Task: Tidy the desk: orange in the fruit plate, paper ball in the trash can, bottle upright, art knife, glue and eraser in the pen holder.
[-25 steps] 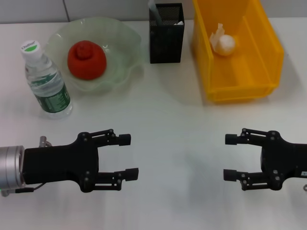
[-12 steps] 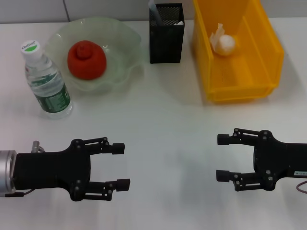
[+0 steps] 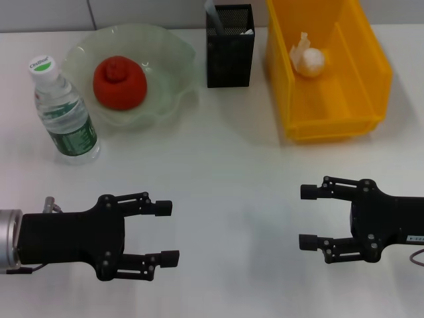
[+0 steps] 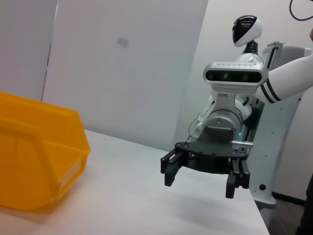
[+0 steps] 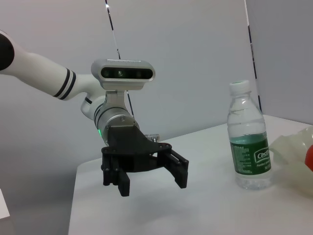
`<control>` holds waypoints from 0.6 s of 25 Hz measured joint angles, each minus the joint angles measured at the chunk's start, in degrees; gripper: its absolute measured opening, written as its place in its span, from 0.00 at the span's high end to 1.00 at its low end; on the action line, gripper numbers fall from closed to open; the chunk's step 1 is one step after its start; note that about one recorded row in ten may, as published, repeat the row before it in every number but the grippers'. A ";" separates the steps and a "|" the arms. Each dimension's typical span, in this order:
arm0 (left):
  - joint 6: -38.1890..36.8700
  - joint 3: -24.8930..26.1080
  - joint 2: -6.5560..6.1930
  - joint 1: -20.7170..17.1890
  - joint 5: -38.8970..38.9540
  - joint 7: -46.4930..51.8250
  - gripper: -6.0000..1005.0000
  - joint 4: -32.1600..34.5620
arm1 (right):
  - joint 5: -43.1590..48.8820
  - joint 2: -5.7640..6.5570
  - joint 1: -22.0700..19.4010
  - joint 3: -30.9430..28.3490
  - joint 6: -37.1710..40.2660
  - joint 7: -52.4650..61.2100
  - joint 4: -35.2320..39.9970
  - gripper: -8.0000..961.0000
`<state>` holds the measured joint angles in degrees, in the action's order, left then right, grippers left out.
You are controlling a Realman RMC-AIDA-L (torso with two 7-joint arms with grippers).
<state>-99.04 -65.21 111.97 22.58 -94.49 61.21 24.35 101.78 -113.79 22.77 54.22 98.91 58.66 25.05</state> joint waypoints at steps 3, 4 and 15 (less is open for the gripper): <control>-0.06 -0.01 0.00 0.00 0.00 0.06 0.18 0.00 | 0.00 0.07 0.00 0.00 0.02 -0.06 -0.06 0.14; -0.09 -0.01 0.00 0.02 0.00 0.08 0.18 0.00 | 0.00 0.10 0.00 0.00 0.03 -0.09 -0.12 0.14; -0.11 0.26 0.00 0.17 -0.57 0.29 0.18 -0.16 | 0.62 0.15 0.00 0.09 0.13 -0.20 -0.24 0.14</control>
<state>-99.15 -64.95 111.97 22.75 -95.06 61.49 24.19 102.40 -113.64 22.77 54.32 99.04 58.46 24.80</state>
